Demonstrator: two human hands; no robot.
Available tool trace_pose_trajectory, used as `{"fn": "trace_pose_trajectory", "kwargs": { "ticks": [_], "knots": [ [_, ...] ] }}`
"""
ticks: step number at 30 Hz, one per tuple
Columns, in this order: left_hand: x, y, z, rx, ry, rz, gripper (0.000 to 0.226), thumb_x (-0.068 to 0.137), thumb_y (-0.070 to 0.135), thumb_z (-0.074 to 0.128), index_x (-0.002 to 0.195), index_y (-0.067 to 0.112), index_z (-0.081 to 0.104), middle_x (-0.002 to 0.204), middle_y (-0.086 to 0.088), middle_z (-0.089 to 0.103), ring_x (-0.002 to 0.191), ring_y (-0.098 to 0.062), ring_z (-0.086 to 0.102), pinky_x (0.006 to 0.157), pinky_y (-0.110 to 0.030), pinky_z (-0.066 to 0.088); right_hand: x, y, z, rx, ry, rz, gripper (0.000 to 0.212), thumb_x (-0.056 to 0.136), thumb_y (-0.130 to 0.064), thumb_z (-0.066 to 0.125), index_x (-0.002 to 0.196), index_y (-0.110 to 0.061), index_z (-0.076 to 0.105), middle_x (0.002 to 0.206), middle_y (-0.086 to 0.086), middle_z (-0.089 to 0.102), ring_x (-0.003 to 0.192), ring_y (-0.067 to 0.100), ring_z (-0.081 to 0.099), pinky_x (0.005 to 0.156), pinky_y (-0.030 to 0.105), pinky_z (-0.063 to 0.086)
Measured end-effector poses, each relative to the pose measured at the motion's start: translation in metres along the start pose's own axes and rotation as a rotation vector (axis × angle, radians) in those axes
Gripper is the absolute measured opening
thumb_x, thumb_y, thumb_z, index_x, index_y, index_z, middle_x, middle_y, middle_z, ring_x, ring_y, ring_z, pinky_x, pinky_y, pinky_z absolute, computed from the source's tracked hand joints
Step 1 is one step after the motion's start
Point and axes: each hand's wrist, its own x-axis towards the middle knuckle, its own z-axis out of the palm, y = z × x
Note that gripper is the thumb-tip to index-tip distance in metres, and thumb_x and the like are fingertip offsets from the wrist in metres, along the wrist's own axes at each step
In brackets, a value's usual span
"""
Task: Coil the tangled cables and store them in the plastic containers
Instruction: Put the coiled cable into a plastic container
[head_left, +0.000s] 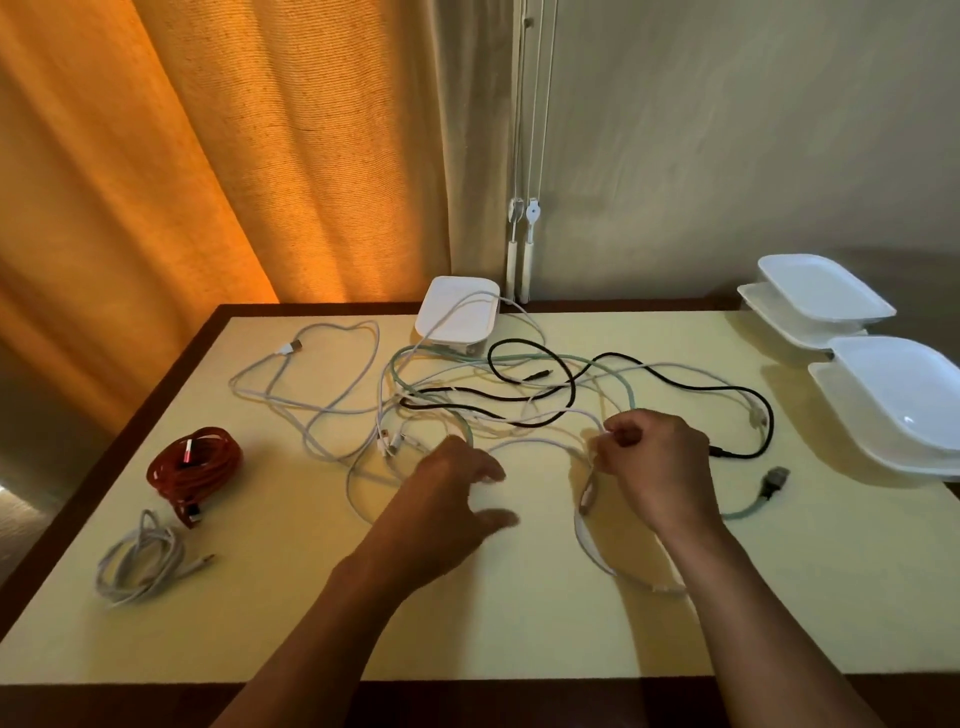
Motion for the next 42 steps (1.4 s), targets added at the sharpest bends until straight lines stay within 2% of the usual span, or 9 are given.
{"fn": "trace_pose_trajectory", "kwargs": {
  "ticks": [3, 8, 13, 17, 22, 28, 33, 39, 42],
  "knots": [
    [-0.002, 0.005, 0.010, 0.045, -0.036, 0.083, 0.044, 0.087, 0.040, 0.079, 0.126, 0.027, 0.064, 0.123, 0.011, 0.054, 0.110, -0.002, 0.052, 0.097, -0.016, 0.044, -0.003, 0.003, -0.016, -0.003, -0.095, 0.025, 0.022, 0.085, -0.021, 0.079, 0.107, -0.017, 0.078, 0.095, -0.002, 0.077, 0.090, 0.014, 0.070, 0.080, 0.024, 0.048],
    [0.002, 0.009, 0.011, -0.039, 0.169, 0.138, 0.022, 0.091, 0.023, 0.076, 0.112, 0.027, 0.070, 0.111, 0.013, 0.062, 0.094, 0.011, 0.054, 0.082, -0.006, 0.042, 0.006, 0.014, -0.062, -0.017, 0.125, -0.058, 0.013, 0.091, -0.015, 0.071, 0.101, -0.020, 0.078, 0.090, -0.004, 0.077, 0.081, 0.014, 0.073, 0.086, 0.032, 0.056],
    [0.003, 0.019, 0.012, -0.150, 0.325, 0.146, 0.019, 0.091, 0.009, 0.074, 0.102, 0.024, 0.073, 0.103, 0.013, 0.065, 0.095, -0.002, 0.064, 0.082, -0.018, 0.051, 0.035, 0.046, -0.106, -0.428, 0.355, -0.184, 0.037, 0.087, -0.013, 0.075, 0.122, -0.007, 0.068, 0.118, 0.021, 0.068, 0.112, 0.041, 0.058, 0.096, 0.046, 0.046],
    [0.001, 0.027, 0.013, -0.187, 0.377, 0.148, 0.022, 0.093, 0.004, 0.069, 0.100, 0.024, 0.074, 0.103, 0.014, 0.067, 0.097, -0.002, 0.065, 0.085, -0.017, 0.054, 0.070, 0.082, -0.138, -0.754, 0.304, 0.091, 0.059, 0.088, -0.033, 0.070, 0.135, -0.002, 0.051, 0.140, 0.027, 0.051, 0.135, 0.045, 0.041, 0.112, 0.057, 0.028],
    [-0.001, 0.038, 0.014, -0.236, 0.389, 0.144, 0.033, 0.093, 0.000, 0.067, 0.096, 0.033, 0.071, 0.103, 0.017, 0.067, 0.099, -0.002, 0.065, 0.084, -0.015, 0.052, 0.069, 0.096, -0.150, -0.790, 0.235, 0.114, 0.021, 0.089, -0.012, 0.067, 0.107, -0.001, 0.065, 0.110, 0.019, 0.066, 0.105, 0.041, 0.062, 0.088, 0.050, 0.053],
    [-0.002, 0.043, 0.015, -0.291, 0.393, 0.122, 0.039, 0.095, 0.000, 0.065, 0.095, 0.040, 0.067, 0.102, 0.019, 0.068, 0.102, -0.001, 0.065, 0.084, -0.008, 0.050, 0.055, 0.102, -0.142, -0.604, 0.423, -0.075, 0.032, 0.089, 0.004, 0.064, 0.120, -0.004, 0.067, 0.107, 0.021, 0.071, 0.094, 0.044, 0.066, 0.073, 0.045, 0.055],
    [-0.001, 0.042, 0.008, -0.500, 0.353, 0.028, 0.027, 0.091, 0.008, 0.075, 0.105, 0.029, 0.070, 0.105, 0.013, 0.073, 0.103, -0.005, 0.069, 0.091, -0.030, 0.059, 0.032, 0.066, -0.116, -0.341, 0.376, -0.392, 0.047, 0.085, 0.013, 0.062, 0.125, -0.009, 0.070, 0.129, 0.012, 0.069, 0.122, 0.034, 0.064, 0.105, 0.057, 0.044],
    [0.003, 0.023, -0.027, -0.617, 0.209, -0.046, 0.101, 0.069, 0.028, 0.091, 0.153, 0.031, 0.037, 0.151, 0.017, 0.049, 0.138, 0.004, 0.046, 0.106, -0.028, 0.044, -0.022, -0.016, -0.056, 0.117, 0.042, -0.538, 0.046, 0.084, 0.009, 0.072, 0.115, -0.024, 0.078, 0.123, -0.014, 0.072, 0.127, 0.002, 0.058, 0.114, 0.030, 0.042],
    [-0.011, 0.009, -0.049, -0.587, 0.139, -0.007, 0.107, 0.068, 0.025, 0.091, 0.156, 0.037, 0.031, 0.152, 0.027, 0.046, 0.139, 0.005, 0.043, 0.108, -0.029, 0.042, -0.041, -0.039, -0.029, 0.238, -0.086, -0.563, 0.036, 0.087, 0.003, 0.073, 0.107, -0.026, 0.080, 0.117, -0.019, 0.073, 0.126, -0.004, 0.057, 0.114, 0.036, 0.042]
  ]
}}
